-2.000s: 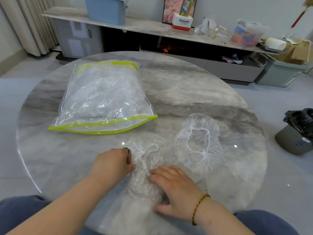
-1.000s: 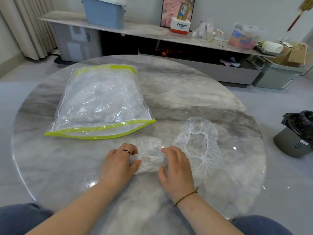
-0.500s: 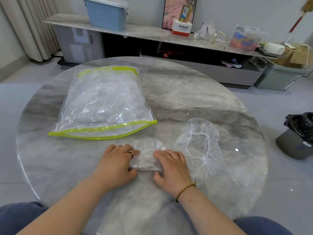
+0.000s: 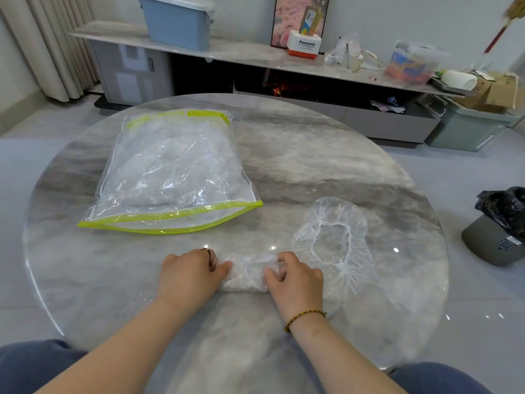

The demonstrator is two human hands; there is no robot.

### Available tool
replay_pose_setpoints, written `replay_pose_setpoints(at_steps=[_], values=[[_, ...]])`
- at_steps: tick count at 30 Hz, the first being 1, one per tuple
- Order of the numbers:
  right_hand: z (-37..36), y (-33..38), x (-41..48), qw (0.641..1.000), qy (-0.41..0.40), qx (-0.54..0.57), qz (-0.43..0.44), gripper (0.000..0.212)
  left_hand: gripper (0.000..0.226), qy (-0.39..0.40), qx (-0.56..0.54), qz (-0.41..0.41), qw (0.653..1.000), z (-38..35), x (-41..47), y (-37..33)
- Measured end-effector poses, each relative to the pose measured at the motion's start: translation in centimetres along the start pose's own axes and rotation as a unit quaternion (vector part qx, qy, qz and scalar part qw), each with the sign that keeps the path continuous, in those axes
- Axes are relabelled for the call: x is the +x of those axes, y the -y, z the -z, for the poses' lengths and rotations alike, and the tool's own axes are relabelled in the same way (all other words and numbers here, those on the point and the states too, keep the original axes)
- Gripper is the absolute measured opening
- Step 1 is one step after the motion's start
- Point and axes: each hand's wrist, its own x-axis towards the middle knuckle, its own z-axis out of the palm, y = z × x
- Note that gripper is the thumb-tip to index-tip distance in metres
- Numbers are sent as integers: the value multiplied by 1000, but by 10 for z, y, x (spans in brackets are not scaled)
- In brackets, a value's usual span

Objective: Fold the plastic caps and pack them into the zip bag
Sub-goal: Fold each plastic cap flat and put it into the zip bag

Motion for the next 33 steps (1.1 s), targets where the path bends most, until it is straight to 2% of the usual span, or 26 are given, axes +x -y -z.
replay_pose_setpoints(at_steps=[2,7,12,14,18,19,20,22,25,27,29,31,33], values=[[1,2,-1,999,-3,-36,-2,35,36,-2,-2,-8,1000,1,-1,-2],[3,8,-4,999,1,-54,-10,41,45,28,51,-31,998,3,1,-2],[7,9,0,999,34,15,-34,55,44,28,-38,-7,999,3,0,-4],[7,9,2,988,63,126,-54,54,47,-6,-114,-1,993,5,0,-6],[8,13,10,909,98,383,-136,64,53,-49,-264,-12,963,8,-3,-9],[10,14,12,881,120,430,-156,63,53,-44,-280,-19,959,7,-3,-7],[13,15,13,847,147,482,-172,48,51,-35,-287,-25,957,6,-3,-5],[16,18,12,772,209,571,-183,5,50,-26,-277,-31,960,6,-4,1],[15,23,14,755,196,600,-177,22,44,-41,-229,-70,970,18,-3,5],[13,26,18,756,163,608,-177,24,35,-55,-205,-51,976,36,1,12],[8,27,22,754,135,615,-188,26,22,-146,-140,-53,978,52,10,29],[3,29,26,753,119,618,-192,26,30,-212,-23,-42,976,63,23,52],[-3,35,29,752,111,620,-193,25,48,-178,60,4,982,70,33,71]])
